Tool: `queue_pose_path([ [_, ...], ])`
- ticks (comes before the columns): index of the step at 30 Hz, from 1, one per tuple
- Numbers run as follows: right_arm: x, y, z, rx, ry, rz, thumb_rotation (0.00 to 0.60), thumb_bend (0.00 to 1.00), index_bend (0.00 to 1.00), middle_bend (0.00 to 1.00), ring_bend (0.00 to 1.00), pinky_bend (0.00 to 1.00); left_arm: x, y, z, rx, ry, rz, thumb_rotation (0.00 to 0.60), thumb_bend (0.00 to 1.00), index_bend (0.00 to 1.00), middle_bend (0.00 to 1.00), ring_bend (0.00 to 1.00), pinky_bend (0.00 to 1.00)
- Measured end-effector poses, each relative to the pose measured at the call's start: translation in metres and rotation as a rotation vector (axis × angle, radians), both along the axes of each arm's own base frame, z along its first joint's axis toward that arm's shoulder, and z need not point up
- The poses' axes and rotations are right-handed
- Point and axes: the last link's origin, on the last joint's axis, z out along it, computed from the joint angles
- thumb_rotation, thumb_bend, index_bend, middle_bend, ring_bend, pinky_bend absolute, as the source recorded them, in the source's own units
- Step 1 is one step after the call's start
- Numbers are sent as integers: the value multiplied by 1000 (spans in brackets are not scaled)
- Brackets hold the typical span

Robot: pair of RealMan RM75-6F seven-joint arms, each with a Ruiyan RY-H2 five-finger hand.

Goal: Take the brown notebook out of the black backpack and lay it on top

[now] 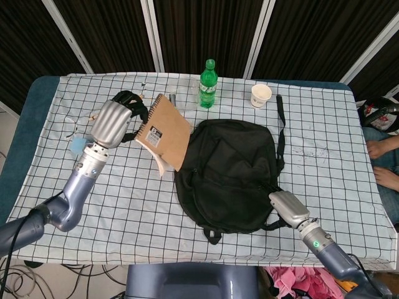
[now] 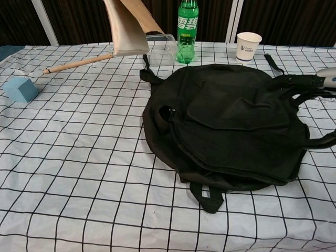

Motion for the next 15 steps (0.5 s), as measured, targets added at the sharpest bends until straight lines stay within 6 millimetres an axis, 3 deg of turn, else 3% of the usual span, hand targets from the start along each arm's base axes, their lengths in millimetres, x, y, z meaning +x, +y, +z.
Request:
queue_pose_path([
  [6, -13, -11, 13, -66, 19, -39, 600, 130, 22, 5, 76, 121, 29, 13, -32, -96, -94, 4, 600, 408, 652, 577, 328, 287],
  [10, -26, -17, 27, -129, 38, -80, 600, 131, 21, 6, 76, 121, 53, 13, -72, -220, -205, -5, 600, 408, 652, 574, 328, 287],
  [15, -34, -18, 37, -176, 51, -100, 600, 131, 21, 6, 76, 121, 66, 8, -112, -370, -338, -7, 600, 408, 636, 556, 310, 278],
])
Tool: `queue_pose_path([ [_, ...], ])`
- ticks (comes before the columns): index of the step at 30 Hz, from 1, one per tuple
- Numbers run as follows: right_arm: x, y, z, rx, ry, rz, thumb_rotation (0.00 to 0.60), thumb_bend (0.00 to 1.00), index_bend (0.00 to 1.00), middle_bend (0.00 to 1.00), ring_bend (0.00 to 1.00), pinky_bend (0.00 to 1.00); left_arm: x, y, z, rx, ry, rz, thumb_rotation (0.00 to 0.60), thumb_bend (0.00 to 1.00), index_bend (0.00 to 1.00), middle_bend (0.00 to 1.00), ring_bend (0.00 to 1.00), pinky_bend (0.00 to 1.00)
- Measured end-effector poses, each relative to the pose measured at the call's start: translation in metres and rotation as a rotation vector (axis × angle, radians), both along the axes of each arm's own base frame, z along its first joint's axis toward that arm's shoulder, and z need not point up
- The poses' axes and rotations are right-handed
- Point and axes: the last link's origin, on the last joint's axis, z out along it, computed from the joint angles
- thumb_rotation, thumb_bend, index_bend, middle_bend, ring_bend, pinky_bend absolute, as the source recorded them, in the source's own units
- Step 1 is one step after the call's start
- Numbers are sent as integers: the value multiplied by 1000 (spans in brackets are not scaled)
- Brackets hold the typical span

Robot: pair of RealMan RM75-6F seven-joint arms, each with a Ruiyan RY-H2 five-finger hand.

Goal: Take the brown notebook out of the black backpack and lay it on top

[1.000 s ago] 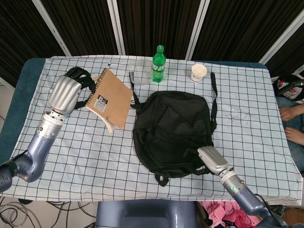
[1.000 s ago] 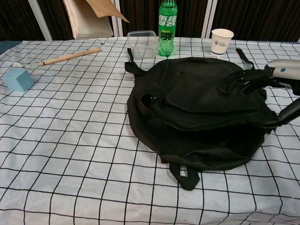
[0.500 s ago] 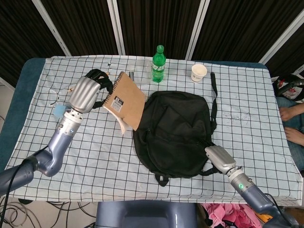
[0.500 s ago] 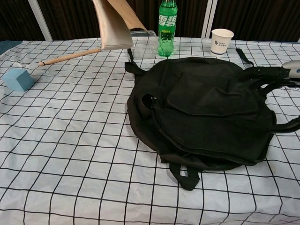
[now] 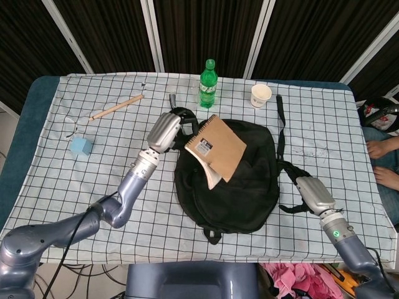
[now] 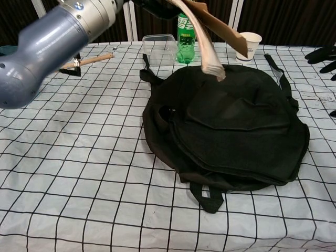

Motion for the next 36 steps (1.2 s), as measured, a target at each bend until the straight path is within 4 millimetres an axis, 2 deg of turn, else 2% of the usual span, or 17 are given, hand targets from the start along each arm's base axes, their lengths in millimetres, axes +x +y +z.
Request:
queue_pose_path([
  [3, -3, 1, 5, -15, 12, -8, 600, 131, 21, 6, 76, 121, -2, -9, -21, -73, -2, -28, 600, 387, 574, 490, 250, 227],
  [6, -5, 2, 9, -30, 11, -18, 600, 130, 21, 6, 76, 121, -14, -18, -36, -124, 66, -63, 600, 273, 446, 357, 127, 124],
  [9, -4, 2, 13, -44, 5, -20, 600, 130, 21, 6, 76, 121, -36, -23, -45, -181, 180, -70, 600, 147, 326, 241, 14, 19],
  [12, -3, 3, 19, -64, 7, -17, 600, 129, 21, 7, 74, 120, -73, -22, -41, -241, 320, -36, 600, 92, 299, 205, 0, 0],
  [16, -2, 1, 23, -81, 9, -20, 600, 128, 21, 7, 71, 121, -118, -17, -11, -249, 444, 24, 600, 23, 280, 171, 0, 0],
  [19, -2, -1, 26, -96, 5, -25, 600, 128, 21, 7, 71, 121, -142, -13, 12, -206, 525, 56, 600, 11, 274, 167, 0, 0],
  [22, -4, -5, 30, -120, 9, -30, 600, 129, 21, 7, 70, 121, -162, -14, 40, -133, 591, 81, 600, 11, 273, 167, 0, 0],
  [26, -9, -8, 34, -150, 41, -29, 600, 128, 21, 7, 71, 121, -180, -25, 70, -30, 642, 98, 600, 15, 273, 171, 0, 0],
  [30, -17, -9, 39, -203, 110, -18, 600, 128, 22, 7, 71, 121, -194, -44, 93, 92, 679, 108, 600, 38, 273, 172, 0, 0],
  [33, -24, -7, 43, -255, 169, -9, 600, 129, 22, 7, 71, 121, -207, -69, 114, 195, 698, 143, 600, 51, 272, 167, 0, 0],
  [36, -31, 1, 44, -306, 214, -1, 600, 129, 22, 7, 70, 121, -225, -102, 134, 254, 686, 217, 600, 51, 264, 159, 0, 0],
])
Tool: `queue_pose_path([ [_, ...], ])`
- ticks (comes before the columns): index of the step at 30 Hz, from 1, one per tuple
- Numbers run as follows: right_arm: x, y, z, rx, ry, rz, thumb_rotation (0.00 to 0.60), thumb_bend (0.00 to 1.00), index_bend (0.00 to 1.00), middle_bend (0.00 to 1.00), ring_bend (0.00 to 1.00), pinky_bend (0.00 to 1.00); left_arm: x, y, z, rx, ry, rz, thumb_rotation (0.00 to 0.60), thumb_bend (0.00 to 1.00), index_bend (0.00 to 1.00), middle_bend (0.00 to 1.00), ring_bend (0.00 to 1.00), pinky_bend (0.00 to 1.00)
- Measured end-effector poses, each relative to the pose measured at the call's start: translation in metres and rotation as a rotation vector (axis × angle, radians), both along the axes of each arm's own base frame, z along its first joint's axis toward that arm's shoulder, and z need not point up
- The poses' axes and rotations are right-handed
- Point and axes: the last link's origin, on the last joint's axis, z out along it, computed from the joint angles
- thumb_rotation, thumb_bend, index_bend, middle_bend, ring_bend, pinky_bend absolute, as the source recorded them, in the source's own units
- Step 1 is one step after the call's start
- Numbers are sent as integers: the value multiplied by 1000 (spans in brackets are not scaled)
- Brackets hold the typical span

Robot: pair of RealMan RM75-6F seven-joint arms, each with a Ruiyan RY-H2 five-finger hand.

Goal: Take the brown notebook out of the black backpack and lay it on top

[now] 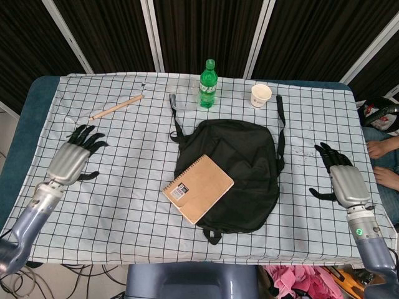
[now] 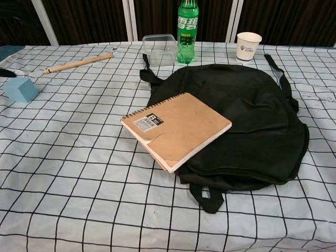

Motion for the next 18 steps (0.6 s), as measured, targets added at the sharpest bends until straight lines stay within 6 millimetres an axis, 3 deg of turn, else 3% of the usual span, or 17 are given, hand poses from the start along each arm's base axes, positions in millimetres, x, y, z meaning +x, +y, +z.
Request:
queue_pose_path([
  [5, -13, 28, -4, -68, 108, 30, 600, 132, 21, 7, 48, 121, -41, -66, 31, 87, -50, 180, 600, 51, 253, 134, 0, 0],
  [10, -26, 71, -14, -139, 232, 50, 600, 133, 20, 6, 39, 119, -69, -130, 55, 168, -108, 344, 600, 48, 252, 119, 0, 0],
  [13, -30, 95, -20, -166, 263, 49, 600, 133, 19, 4, 36, 110, -80, -145, 59, 190, -112, 382, 600, 37, 241, 104, 0, 0],
  [18, -37, 122, -25, -189, 275, 44, 600, 133, 13, 0, 29, 105, -86, -151, 59, 200, -152, 397, 600, 35, 230, 89, 0, 0],
])
